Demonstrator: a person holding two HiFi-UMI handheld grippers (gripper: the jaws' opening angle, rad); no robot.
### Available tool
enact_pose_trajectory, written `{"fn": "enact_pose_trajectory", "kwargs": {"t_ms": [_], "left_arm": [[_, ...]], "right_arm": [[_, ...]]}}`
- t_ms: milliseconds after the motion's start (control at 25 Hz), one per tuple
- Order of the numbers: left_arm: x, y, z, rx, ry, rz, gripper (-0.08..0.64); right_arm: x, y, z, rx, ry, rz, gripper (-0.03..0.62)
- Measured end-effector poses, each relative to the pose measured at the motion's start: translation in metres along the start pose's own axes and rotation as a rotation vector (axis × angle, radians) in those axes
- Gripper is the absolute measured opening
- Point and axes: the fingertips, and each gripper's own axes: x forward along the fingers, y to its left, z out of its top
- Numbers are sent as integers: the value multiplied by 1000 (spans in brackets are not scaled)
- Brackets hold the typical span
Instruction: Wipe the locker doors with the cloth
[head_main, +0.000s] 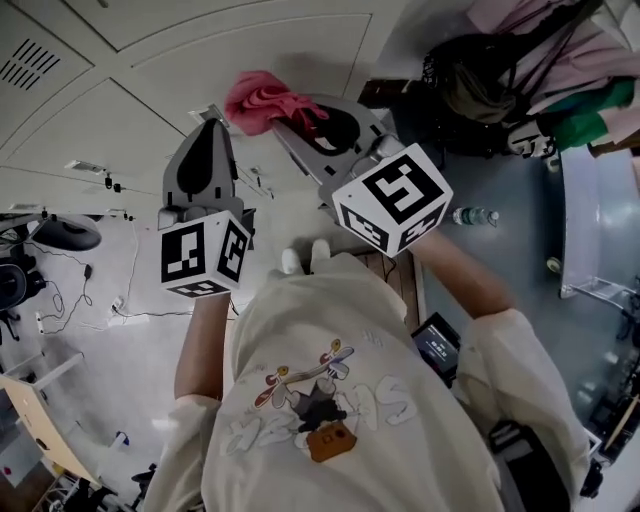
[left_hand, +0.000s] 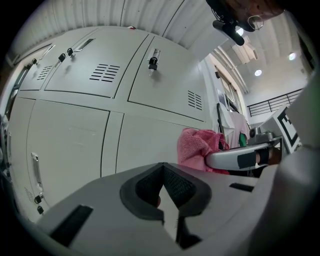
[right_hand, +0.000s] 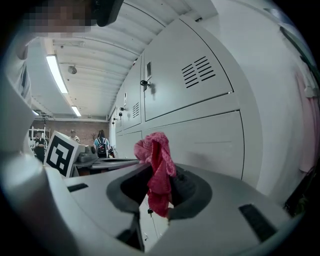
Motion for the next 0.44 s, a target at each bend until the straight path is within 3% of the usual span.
{"fn": "enact_pose_trajectory", "kwargs": {"t_ms": [440], "left_arm": [[1, -18, -4, -24, 12, -26, 6]], "right_arm": [[-7, 7, -4, 3, 34, 28, 101]]}}
